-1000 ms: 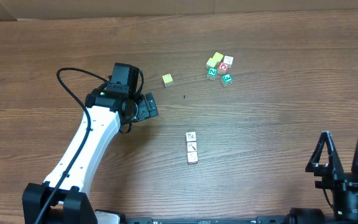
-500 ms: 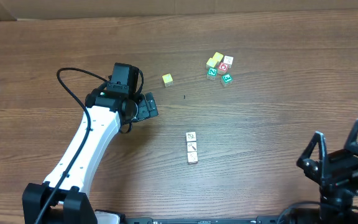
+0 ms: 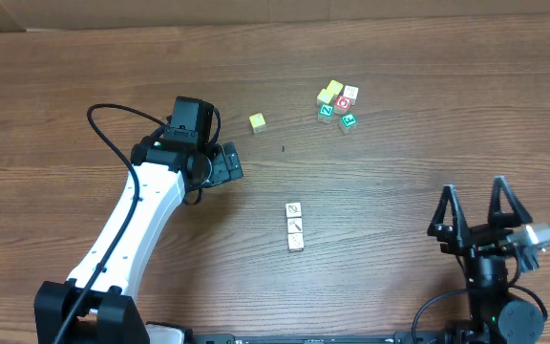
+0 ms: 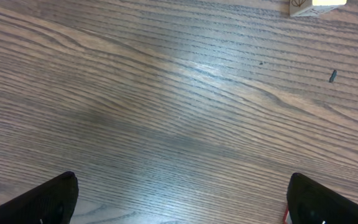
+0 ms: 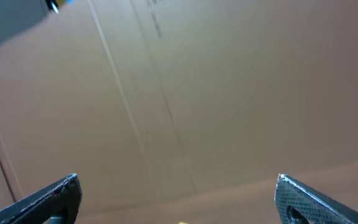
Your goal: Flip 3 blocks
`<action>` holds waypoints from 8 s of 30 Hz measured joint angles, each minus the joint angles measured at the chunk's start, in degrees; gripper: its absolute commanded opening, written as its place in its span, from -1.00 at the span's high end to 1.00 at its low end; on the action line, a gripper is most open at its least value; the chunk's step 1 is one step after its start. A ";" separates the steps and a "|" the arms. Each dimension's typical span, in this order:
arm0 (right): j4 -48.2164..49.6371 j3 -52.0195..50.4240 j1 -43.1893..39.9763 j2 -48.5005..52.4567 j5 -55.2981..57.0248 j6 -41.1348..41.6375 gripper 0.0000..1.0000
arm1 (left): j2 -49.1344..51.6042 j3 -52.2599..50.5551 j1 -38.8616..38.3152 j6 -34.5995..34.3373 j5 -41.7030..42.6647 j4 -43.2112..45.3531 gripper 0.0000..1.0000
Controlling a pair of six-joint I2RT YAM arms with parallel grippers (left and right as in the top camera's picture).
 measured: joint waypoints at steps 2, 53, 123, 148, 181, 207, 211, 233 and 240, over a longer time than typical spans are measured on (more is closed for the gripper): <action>-3.98 0.00 -0.02 -0.04 0.02 0.00 -1.00 | -0.02 0.00 0.00 -0.02 0.00 0.02 -1.00; -19.93 0.00 1.81 -0.09 0.46 -34.14 -1.00 | 0.00 0.00 0.00 0.00 0.00 0.00 -0.99; -20.00 0.00 1.79 -0.09 0.44 -34.29 -1.00 | -86.58 -12.02 9.79 0.42 -7.04 11.50 -1.00; -19.96 0.00 1.79 -0.11 0.44 -34.29 -1.00 | -86.64 -59.12 9.79 12.33 6.75 77.59 -1.00; -19.96 0.00 1.79 -0.11 0.44 -34.32 -1.00 | -86.82 -64.57 10.16 19.71 0.50 45.22 -0.99; -19.98 0.00 1.81 -0.11 0.44 -34.29 -1.00 | -86.82 -64.57 10.16 19.71 0.52 45.24 -1.00; -19.98 0.00 1.79 -0.11 0.44 -34.32 -1.00 | -86.82 -64.57 10.16 19.71 0.52 45.22 -1.00; -19.98 0.00 1.81 -0.11 0.46 -34.32 -1.00 | -86.82 -64.57 10.16 19.71 0.52 45.22 -1.00; -19.98 0.00 1.81 -0.11 0.44 -34.29 -1.00 | -86.82 -64.57 10.16 19.71 0.50 45.22 -1.00</action>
